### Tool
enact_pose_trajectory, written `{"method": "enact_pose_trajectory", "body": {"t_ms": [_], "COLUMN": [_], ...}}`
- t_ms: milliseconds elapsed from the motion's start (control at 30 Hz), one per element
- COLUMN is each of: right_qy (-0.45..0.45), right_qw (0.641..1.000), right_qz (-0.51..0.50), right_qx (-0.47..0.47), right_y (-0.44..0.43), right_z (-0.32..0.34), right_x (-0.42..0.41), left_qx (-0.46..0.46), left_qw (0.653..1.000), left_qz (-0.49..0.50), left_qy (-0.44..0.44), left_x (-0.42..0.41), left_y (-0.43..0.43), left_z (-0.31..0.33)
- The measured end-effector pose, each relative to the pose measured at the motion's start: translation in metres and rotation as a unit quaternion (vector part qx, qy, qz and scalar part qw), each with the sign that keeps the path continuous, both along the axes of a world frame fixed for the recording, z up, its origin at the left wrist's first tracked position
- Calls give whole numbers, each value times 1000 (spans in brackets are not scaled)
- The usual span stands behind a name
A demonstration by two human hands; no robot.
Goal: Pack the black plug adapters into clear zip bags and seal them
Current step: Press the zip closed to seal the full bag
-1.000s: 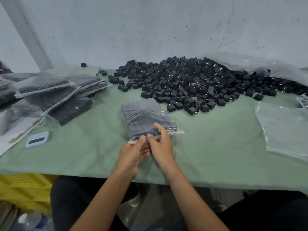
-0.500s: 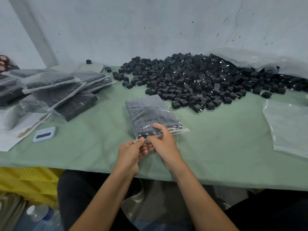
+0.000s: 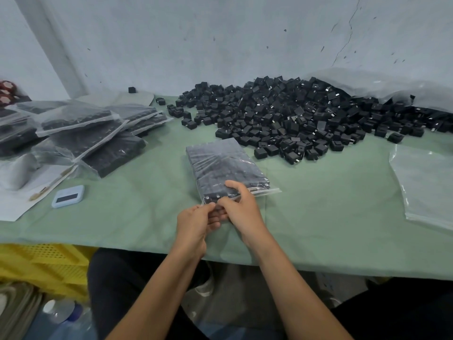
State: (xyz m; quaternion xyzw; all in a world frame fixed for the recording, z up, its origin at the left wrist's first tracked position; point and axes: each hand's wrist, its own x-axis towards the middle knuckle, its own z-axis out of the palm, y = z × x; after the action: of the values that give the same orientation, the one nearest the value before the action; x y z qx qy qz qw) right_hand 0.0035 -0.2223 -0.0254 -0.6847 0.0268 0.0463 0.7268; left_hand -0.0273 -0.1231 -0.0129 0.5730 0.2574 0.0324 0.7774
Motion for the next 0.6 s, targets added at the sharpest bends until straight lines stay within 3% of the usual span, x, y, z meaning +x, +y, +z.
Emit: {"method": "enact_pose_trajectory", "body": {"t_ms": [600], "right_qy": [45], "right_qw": [993], "right_qz": [-11], "right_qx": [108], "right_y": [-10], "right_z": [0], "right_x": [8], "left_qx": [-25], "left_qw": [998], "left_qz": [56], "left_qy": [14], "left_x": [2], "left_y": [7], "left_z": [1]}}
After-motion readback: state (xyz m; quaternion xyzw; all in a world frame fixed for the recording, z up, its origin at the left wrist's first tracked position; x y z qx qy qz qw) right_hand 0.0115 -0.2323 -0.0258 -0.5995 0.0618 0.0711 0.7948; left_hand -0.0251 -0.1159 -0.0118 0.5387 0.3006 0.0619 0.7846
